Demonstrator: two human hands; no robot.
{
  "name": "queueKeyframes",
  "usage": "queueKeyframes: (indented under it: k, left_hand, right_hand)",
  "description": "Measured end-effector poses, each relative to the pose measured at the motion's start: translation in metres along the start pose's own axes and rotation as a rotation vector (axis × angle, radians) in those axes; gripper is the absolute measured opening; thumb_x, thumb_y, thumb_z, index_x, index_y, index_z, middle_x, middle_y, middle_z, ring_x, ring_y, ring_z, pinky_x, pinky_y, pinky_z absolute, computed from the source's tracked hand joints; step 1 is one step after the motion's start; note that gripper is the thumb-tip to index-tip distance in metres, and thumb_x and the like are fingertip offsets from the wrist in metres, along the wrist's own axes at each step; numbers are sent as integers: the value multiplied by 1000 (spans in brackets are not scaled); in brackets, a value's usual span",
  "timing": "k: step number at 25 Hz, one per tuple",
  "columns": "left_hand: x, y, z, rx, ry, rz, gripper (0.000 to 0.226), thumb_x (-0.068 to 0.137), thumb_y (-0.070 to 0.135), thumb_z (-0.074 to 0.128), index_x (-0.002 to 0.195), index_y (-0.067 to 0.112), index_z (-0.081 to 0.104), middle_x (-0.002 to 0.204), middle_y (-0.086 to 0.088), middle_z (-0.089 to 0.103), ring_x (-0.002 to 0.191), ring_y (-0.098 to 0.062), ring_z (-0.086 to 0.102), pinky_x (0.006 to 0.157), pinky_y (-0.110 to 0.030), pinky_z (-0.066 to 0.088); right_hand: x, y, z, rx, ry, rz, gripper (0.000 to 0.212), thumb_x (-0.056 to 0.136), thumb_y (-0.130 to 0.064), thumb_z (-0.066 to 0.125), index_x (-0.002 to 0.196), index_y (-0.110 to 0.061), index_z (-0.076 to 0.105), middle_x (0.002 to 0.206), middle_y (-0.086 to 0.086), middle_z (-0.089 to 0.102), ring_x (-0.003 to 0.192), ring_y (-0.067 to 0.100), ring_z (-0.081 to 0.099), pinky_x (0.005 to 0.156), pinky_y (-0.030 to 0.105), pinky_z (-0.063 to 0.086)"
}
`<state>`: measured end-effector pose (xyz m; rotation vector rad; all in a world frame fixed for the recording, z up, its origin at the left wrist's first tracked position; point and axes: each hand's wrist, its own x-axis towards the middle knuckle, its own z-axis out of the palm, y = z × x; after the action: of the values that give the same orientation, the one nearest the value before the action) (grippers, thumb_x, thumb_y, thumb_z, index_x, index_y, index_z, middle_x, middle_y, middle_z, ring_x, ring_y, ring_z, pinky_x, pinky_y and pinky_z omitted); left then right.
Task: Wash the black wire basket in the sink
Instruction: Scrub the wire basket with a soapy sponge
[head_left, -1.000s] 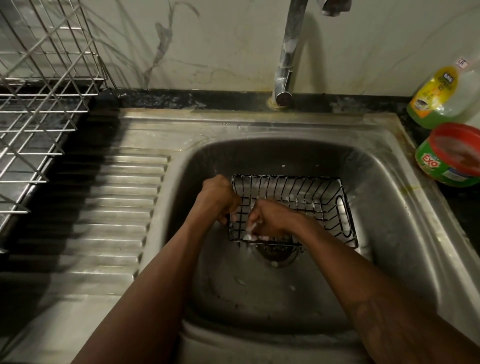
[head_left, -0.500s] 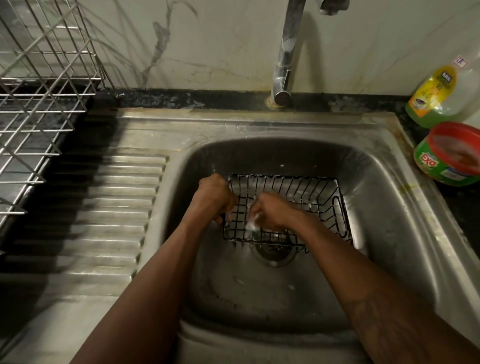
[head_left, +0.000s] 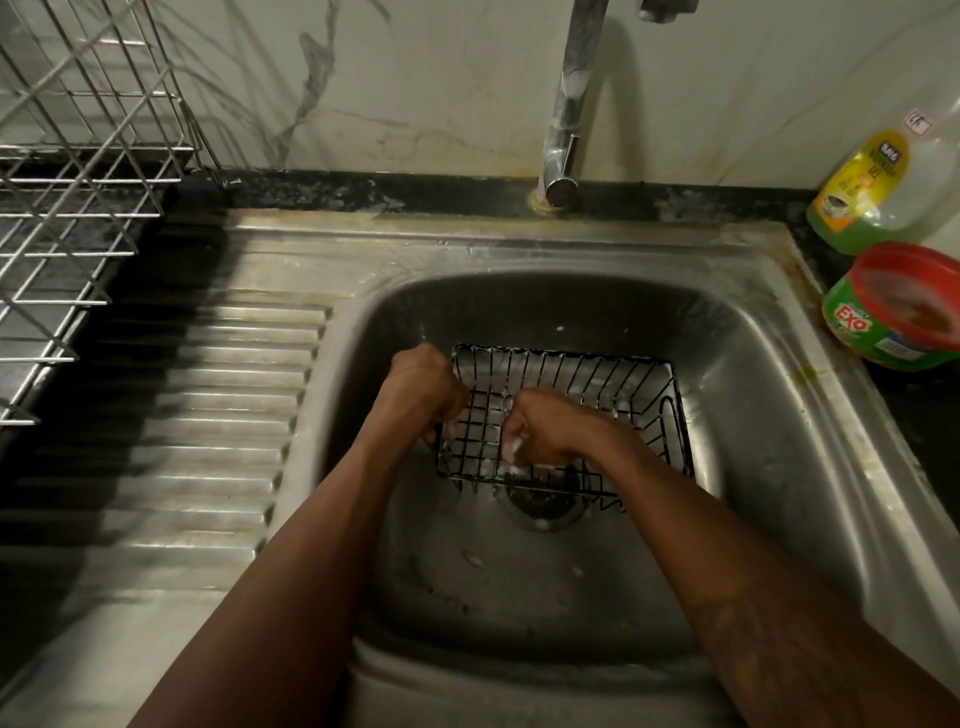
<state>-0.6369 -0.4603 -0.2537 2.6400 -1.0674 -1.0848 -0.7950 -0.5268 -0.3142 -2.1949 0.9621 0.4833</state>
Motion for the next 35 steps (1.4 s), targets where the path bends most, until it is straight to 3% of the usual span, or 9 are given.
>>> queueKeyframes:
  k: [4, 9, 12, 15, 18, 26, 31, 33, 35]
  left_hand:
    - [-1, 1, -4, 11, -22, 4, 13, 98, 9, 58, 98, 1, 69, 55, -5, 70, 39, -11, 64, 42, -21, 53]
    - [0, 2, -3, 27, -1, 16, 13, 98, 6, 57, 96, -1, 69, 40, -2, 61, 36, -10, 62, 43, -20, 51]
    - [2, 1, -1, 5, 31, 16, 12, 97, 10, 61, 102, 1, 67, 59, -6, 68, 48, -11, 67, 50, -22, 56]
    - [2, -1, 0, -7, 22, 0, 15, 96, 12, 65, 107, 2, 65, 69, -7, 68, 34, -10, 61, 31, -19, 43]
    - [2, -1, 0, -17, 17, 11, 15, 96, 10, 64, 106, 0, 67, 72, -10, 72, 42, -13, 67, 33, -20, 47]
    - [-4, -2, 1, -70, 42, 3, 13, 93, 7, 66, 103, -1, 66, 74, -11, 69, 38, -12, 62, 30, -17, 41]
    - [-1, -1, 1, -46, 41, 12, 13, 95, 8, 61, 101, -1, 68, 72, -10, 73, 38, -12, 64, 33, -18, 44]
    - [0, -2, 1, -55, 58, 30, 13, 94, 8, 61, 99, -1, 68, 75, -11, 72, 32, -10, 60, 30, -16, 40]
    - [0, -3, 3, -68, 69, 32, 10, 94, 8, 61, 96, -1, 67, 73, -11, 69, 29, -10, 57, 29, -15, 37]
  right_hand:
    - [13, 8, 2, -20, 538, 23, 21, 91, -11, 70, 110, -20, 69, 103, 2, 68, 90, 13, 64, 78, 29, 57]
    - [5, 9, -4, 36, 104, -13, 14, 88, -12, 75, 95, -25, 73, 105, -5, 70, 95, 9, 65, 81, 24, 55]
    - [0, 10, -1, -6, -165, -16, 20, 89, -9, 73, 92, -29, 75, 113, -6, 71, 100, 11, 67, 81, 28, 59]
    - [5, 17, 0, 77, 129, -8, 18, 88, -10, 74, 101, -24, 74, 115, -3, 69, 99, 10, 63, 77, 24, 53]
    - [8, 27, -4, 83, 508, 26, 15, 92, -10, 70, 103, -20, 73, 110, -3, 67, 95, 11, 63, 85, 32, 56]
    - [-9, 18, -7, -11, -212, 31, 25, 90, -4, 69, 88, -28, 75, 95, -12, 68, 91, 8, 66, 82, 31, 60]
    - [0, 29, -13, 38, 516, 77, 11, 93, -15, 70, 97, -24, 76, 97, -8, 70, 85, 10, 66, 73, 26, 52]
    - [1, 33, -13, -23, 552, 79, 13, 96, -14, 67, 92, -23, 75, 93, -6, 70, 83, 13, 67, 65, 25, 48]
    - [-1, 32, -13, 26, 376, 75, 12, 94, -12, 69, 88, -21, 74, 93, -2, 71, 80, 11, 67, 61, 21, 46]
